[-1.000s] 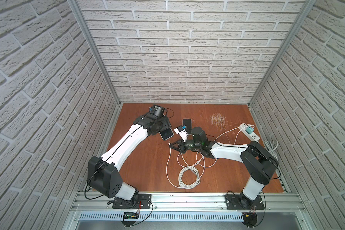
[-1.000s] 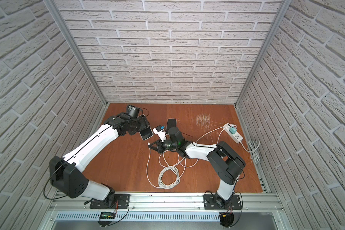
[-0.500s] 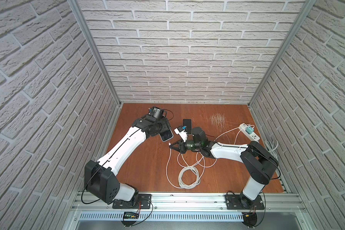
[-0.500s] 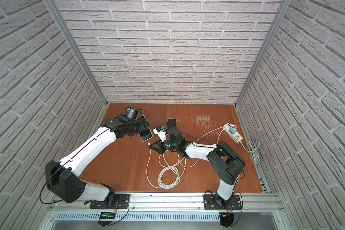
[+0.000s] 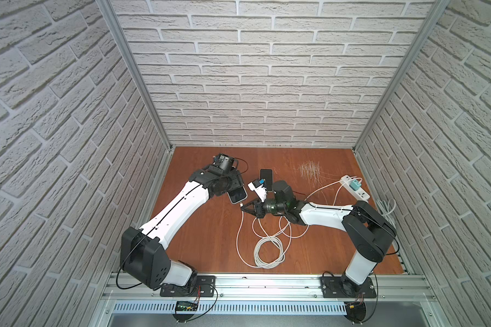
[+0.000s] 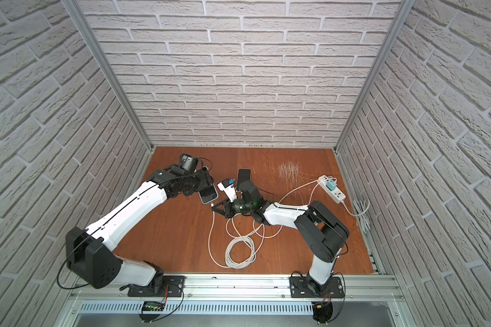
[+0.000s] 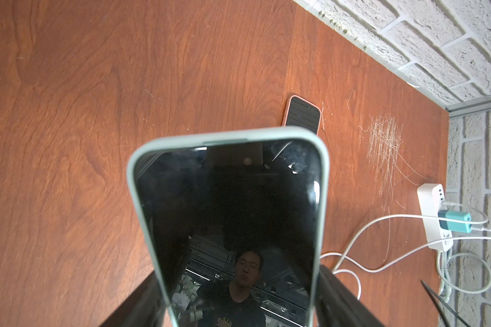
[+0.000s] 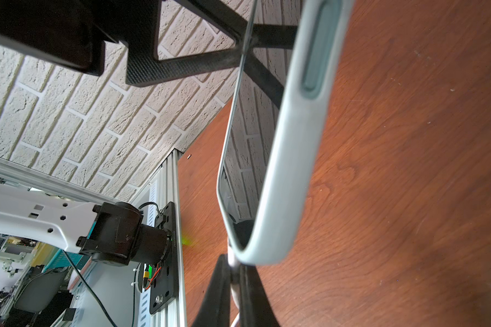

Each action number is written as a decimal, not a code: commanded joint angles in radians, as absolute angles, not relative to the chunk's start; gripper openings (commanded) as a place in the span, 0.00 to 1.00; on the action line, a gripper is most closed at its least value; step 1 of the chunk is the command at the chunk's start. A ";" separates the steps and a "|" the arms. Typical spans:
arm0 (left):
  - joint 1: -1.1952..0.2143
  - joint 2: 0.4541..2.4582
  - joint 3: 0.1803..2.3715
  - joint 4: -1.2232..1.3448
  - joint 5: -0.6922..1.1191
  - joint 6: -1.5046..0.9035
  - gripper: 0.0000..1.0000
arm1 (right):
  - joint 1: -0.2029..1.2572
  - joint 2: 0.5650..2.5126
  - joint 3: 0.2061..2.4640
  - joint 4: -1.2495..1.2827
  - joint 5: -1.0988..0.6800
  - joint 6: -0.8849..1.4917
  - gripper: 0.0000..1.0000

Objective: Plug the charging cable into the phone
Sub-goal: Insert the charging cable into the phone.

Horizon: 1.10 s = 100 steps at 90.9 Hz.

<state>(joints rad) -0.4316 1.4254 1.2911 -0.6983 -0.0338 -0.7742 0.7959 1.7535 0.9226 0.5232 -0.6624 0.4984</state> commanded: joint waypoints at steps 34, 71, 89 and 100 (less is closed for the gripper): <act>-0.449 1.373 1.257 -0.618 -0.013 -0.738 0.00 | 0.799 1.735 0.934 0.558 -0.666 0.488 0.03; -0.459 1.351 1.232 -0.617 0.003 -0.720 0.00 | 0.796 1.731 0.928 0.566 -0.665 0.492 0.03; -0.498 1.338 1.170 -0.617 -0.006 -0.704 0.00 | 0.792 1.730 0.922 0.583 -0.664 0.502 0.03; -0.525 1.319 1.123 -0.608 -0.018 -0.705 0.00 | 0.789 1.729 0.919 0.590 -0.664 0.508 0.03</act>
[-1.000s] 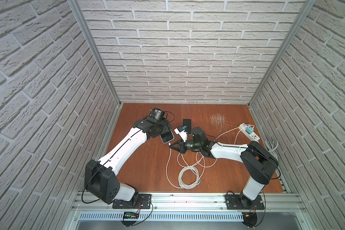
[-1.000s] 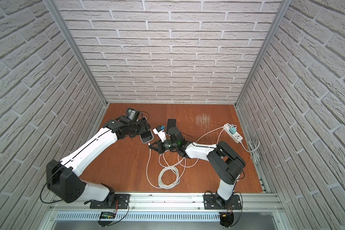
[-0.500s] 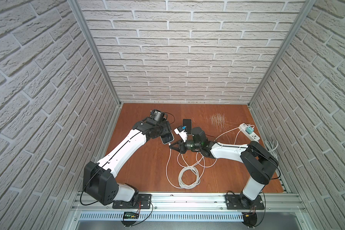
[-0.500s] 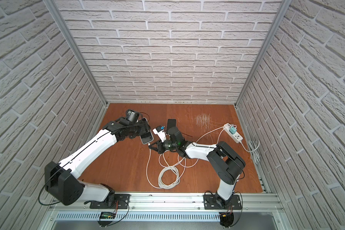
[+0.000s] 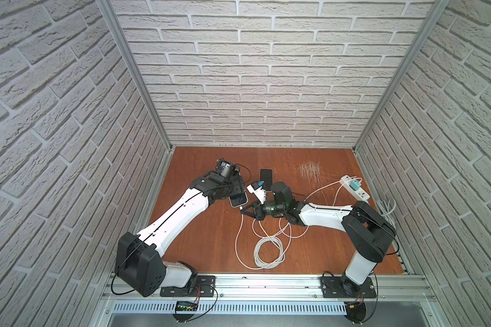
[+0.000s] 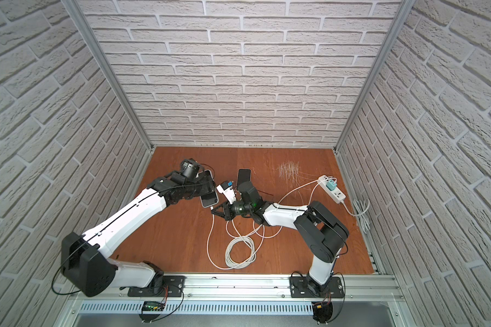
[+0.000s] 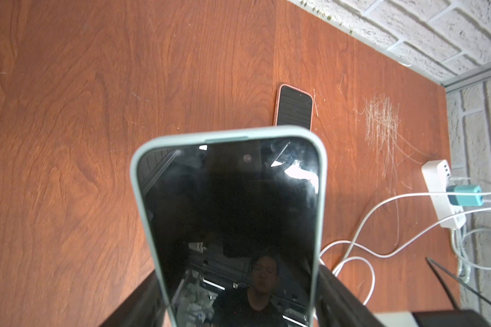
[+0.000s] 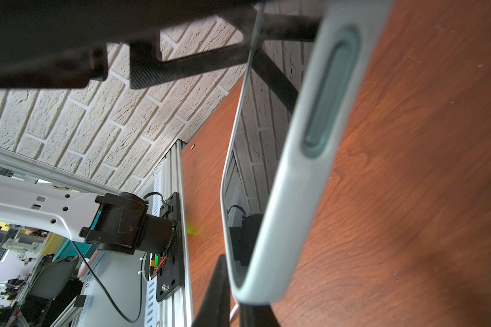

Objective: Plug the charging cable into the phone
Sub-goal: Insert the charging cable into the phone.

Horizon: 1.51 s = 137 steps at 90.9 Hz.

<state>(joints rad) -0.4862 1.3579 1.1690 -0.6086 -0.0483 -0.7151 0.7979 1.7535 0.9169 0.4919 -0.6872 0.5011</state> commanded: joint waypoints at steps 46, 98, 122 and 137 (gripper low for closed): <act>-0.620 1.270 0.974 -0.563 -0.058 -0.765 0.00 | 0.778 1.724 0.899 0.626 -0.652 0.530 0.03; -0.591 1.344 1.083 -0.607 -0.097 -0.741 0.00 | 0.769 1.715 0.894 0.615 -0.636 0.529 0.21; -0.460 1.475 1.214 -0.615 -0.025 -0.697 0.00 | 0.766 1.687 0.898 0.548 -0.611 0.479 0.47; -0.403 1.585 1.315 -0.647 0.012 -0.646 0.00 | 0.749 1.644 0.877 0.486 -0.576 0.431 0.51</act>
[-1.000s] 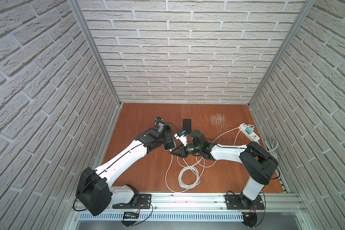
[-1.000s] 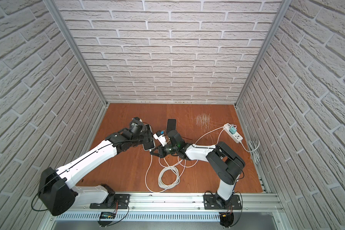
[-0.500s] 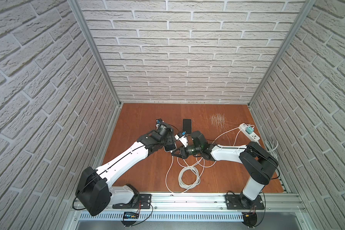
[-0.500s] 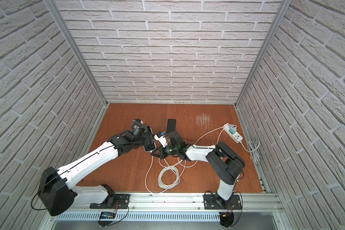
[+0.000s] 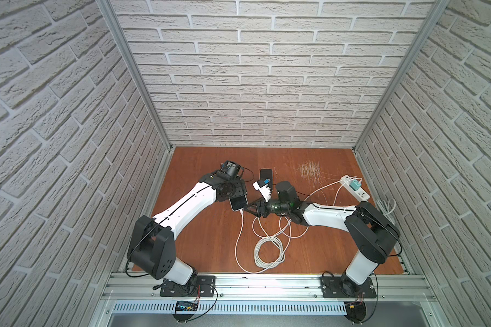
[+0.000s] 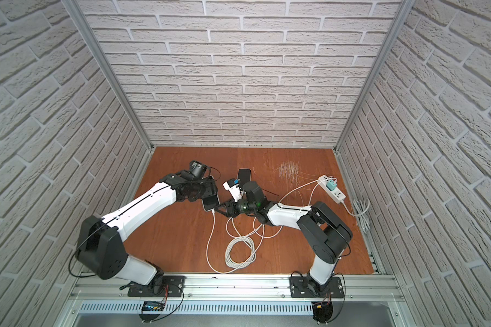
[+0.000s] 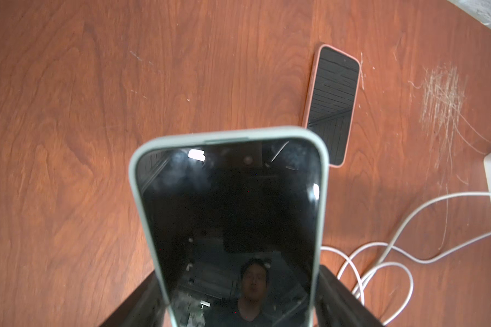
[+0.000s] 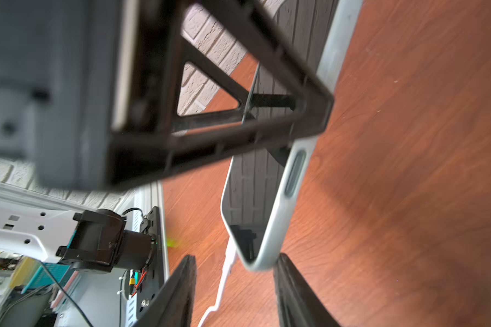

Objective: Plug the charging cable into the phone
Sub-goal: Insert the charging cable into the phone, then place the phone at the center of the board.

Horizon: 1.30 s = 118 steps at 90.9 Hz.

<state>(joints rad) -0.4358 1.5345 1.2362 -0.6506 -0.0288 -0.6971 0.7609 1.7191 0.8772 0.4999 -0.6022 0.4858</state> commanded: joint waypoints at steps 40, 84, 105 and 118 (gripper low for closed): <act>-0.332 2.032 1.754 -0.847 0.106 -0.483 0.00 | 0.627 1.575 0.748 0.596 -0.460 0.527 0.56; -0.327 2.366 2.125 -1.046 0.166 -0.424 0.00 | 0.617 1.583 0.743 0.619 -0.462 0.538 0.56; -0.327 2.410 2.151 -1.053 0.160 -0.418 0.00 | 0.617 1.588 0.745 0.618 -0.460 0.538 0.57; -0.327 2.432 2.167 -1.061 0.157 -0.414 0.10 | 0.617 1.582 0.739 0.624 -0.455 0.538 0.57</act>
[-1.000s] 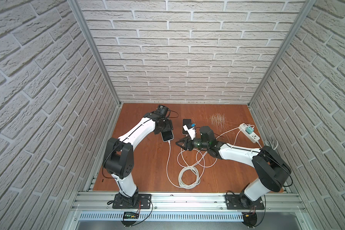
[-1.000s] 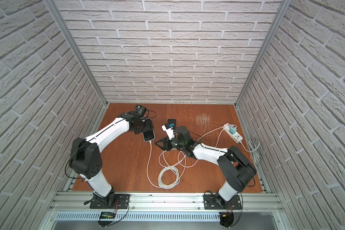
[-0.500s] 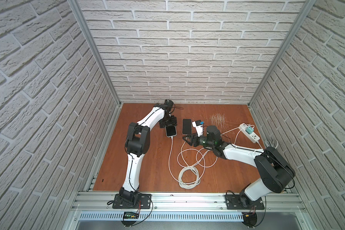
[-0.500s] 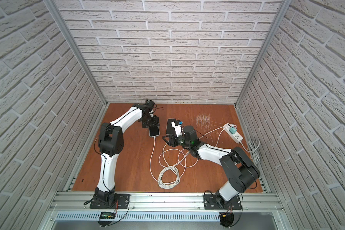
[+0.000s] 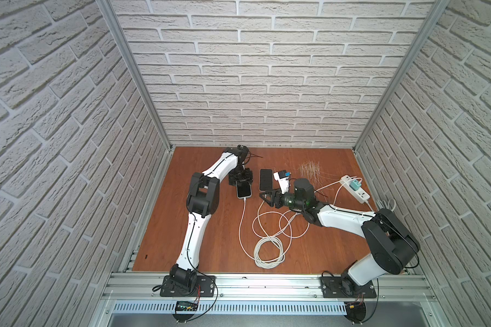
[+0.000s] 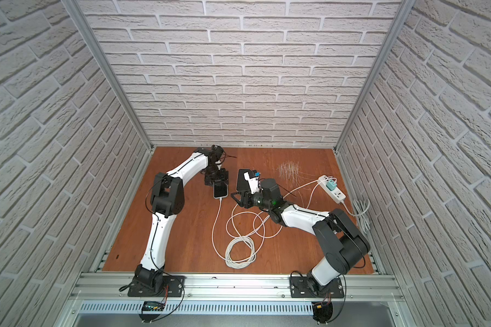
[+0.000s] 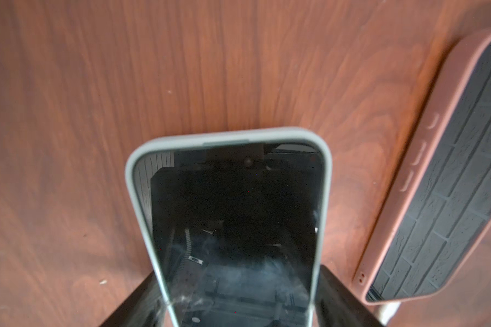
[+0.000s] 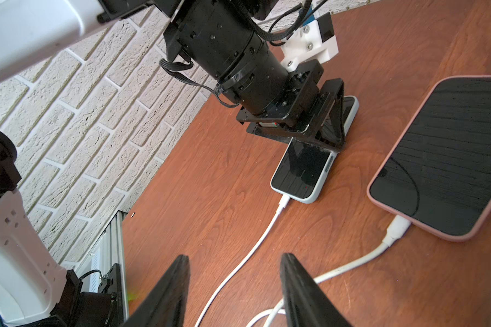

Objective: Plug the charging cable into the phone
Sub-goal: Place the phone at the center of the board, then reset both arms

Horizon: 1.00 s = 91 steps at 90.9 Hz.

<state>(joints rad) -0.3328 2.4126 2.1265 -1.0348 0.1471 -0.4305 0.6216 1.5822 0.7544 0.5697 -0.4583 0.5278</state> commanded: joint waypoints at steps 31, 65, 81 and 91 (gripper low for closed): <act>-0.327 2.453 2.175 -1.056 0.122 -0.423 0.83 | 0.617 1.583 0.740 0.623 -0.456 0.537 0.57; -0.334 2.352 2.140 -1.007 0.092 -0.435 0.98 | 0.616 1.554 0.702 0.614 -0.370 0.501 0.59; -0.351 2.044 1.893 -0.815 -0.017 -0.452 0.98 | 0.614 1.498 0.685 0.571 -0.284 0.465 0.60; -0.378 1.728 1.527 -0.521 -0.108 -0.438 0.98 | 0.600 1.391 0.689 0.479 -0.165 0.433 0.60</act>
<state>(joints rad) -0.3477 2.0304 1.7683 -0.8120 0.0029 -0.4416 0.6144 1.5227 0.6922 0.5247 -0.3065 0.4873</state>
